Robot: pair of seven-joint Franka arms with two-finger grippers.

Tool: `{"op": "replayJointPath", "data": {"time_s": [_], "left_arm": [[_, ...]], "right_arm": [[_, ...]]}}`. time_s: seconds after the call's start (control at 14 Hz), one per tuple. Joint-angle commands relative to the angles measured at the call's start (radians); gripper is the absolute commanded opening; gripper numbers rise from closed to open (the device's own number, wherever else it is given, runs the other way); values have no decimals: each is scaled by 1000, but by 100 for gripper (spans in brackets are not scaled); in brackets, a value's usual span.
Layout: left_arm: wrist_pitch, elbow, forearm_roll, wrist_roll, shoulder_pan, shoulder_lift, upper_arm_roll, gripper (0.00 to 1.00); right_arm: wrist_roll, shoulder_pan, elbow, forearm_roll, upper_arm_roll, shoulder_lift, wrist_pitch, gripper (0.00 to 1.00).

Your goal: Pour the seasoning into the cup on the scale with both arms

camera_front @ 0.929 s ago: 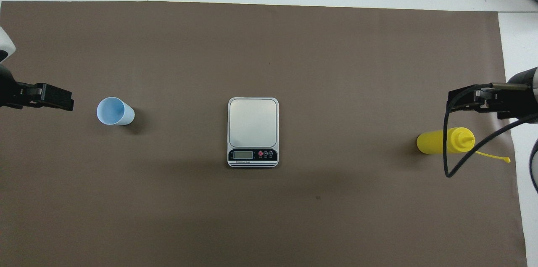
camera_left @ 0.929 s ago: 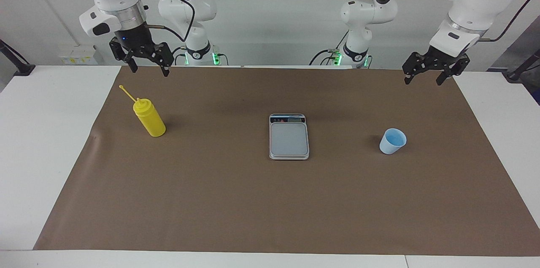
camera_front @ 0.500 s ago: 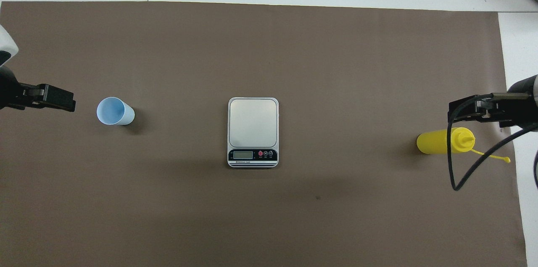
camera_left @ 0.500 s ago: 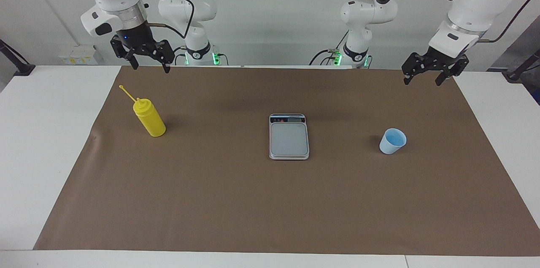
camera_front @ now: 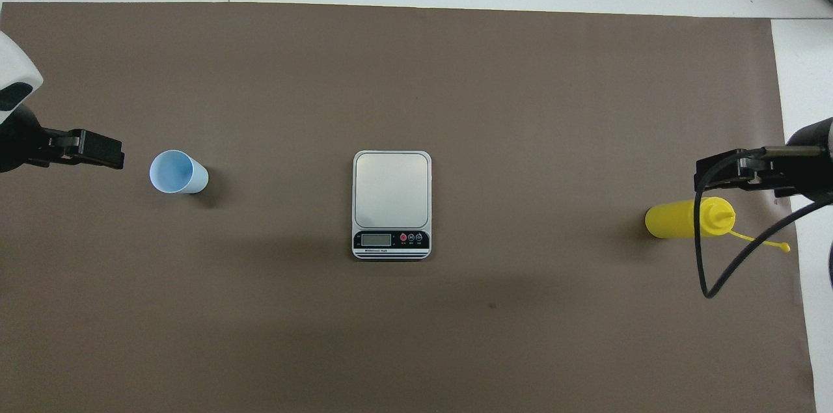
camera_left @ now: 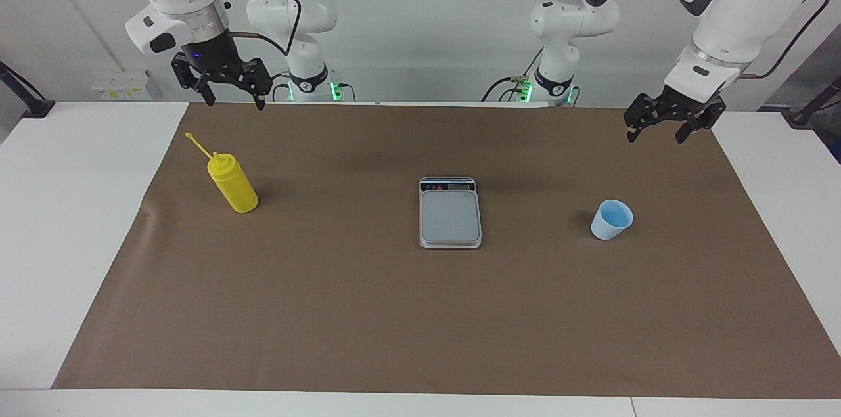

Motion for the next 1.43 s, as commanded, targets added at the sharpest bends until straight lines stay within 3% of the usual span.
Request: {"op": "replayJointPath", "data": {"time_s": [0.0, 0.14, 0.5, 1.14, 1.21, 1.36], "left_arm": [[122, -86, -11, 4, 37, 29, -2, 100], [264, -170, -12, 4, 77, 57, -3, 100], [482, -280, -12, -62, 80, 146, -5, 100], [641, -391, -12, -113, 65, 224, -5, 100], [639, -391, -12, -113, 65, 226, -5, 83], [630, -391, -12, -113, 63, 226, -5, 11]], "right_arm": [[-26, -1, -21, 12, -3, -19, 11, 100], [-24, -1, -21, 13, -3, -19, 16, 100], [-23, -1, -23, 15, -3, -20, 5, 100], [-26, -5, -30, 15, -5, -23, -6, 100], [-21, -5, -38, 16, -5, -26, -7, 100], [-21, -5, -44, 16, -6, -33, 2, 100]]}}
